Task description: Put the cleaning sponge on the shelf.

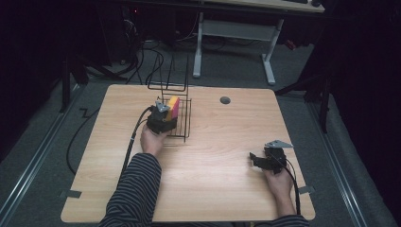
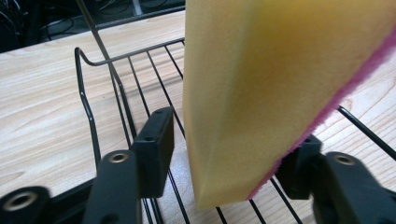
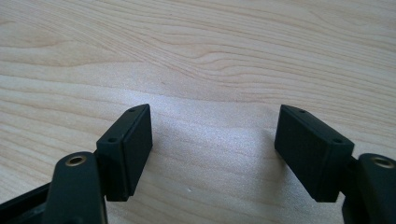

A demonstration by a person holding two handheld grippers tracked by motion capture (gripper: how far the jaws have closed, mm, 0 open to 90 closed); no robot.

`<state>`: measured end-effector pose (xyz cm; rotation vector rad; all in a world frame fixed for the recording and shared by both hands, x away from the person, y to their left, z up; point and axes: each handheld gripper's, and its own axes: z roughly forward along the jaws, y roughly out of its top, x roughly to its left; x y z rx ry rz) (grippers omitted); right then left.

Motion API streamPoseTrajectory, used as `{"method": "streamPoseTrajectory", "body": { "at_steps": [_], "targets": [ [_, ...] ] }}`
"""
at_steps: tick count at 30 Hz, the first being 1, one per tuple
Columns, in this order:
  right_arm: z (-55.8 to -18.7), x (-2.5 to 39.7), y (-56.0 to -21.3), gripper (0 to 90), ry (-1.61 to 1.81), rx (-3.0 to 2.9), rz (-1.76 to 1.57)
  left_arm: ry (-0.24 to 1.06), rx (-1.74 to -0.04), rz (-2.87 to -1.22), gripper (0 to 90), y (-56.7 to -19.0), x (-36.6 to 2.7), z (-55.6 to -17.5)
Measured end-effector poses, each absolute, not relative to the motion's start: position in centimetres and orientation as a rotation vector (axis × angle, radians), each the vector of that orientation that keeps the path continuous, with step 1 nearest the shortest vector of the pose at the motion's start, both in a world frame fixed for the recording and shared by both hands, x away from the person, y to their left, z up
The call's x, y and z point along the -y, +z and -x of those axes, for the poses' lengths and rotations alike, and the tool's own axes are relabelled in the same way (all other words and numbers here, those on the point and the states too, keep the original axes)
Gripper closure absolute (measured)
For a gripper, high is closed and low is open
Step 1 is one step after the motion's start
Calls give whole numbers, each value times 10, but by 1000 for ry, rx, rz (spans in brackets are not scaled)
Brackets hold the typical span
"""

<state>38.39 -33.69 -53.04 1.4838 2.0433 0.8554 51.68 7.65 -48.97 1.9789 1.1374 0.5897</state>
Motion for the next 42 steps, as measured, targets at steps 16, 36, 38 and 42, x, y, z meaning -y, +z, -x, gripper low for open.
{"method": "streamPoseTrajectory", "body": {
  "at_steps": [16,36,38,42],
  "targets": [
    [-384,337,-530,280,856,-2043,-1485,570,-1099,-1931,602,-483,-76,-512],
    [-384,337,-530,280,855,-2043,-1484,558,-1132,-1963,368,-486,-75,-513],
    [-384,337,-530,280,855,-2043,-1484,552,-1138,-1960,325,-486,-75,-512],
    [-384,337,-530,280,856,-2043,-1484,540,-1142,-1962,274,-485,-76,-511]
  ]
}}
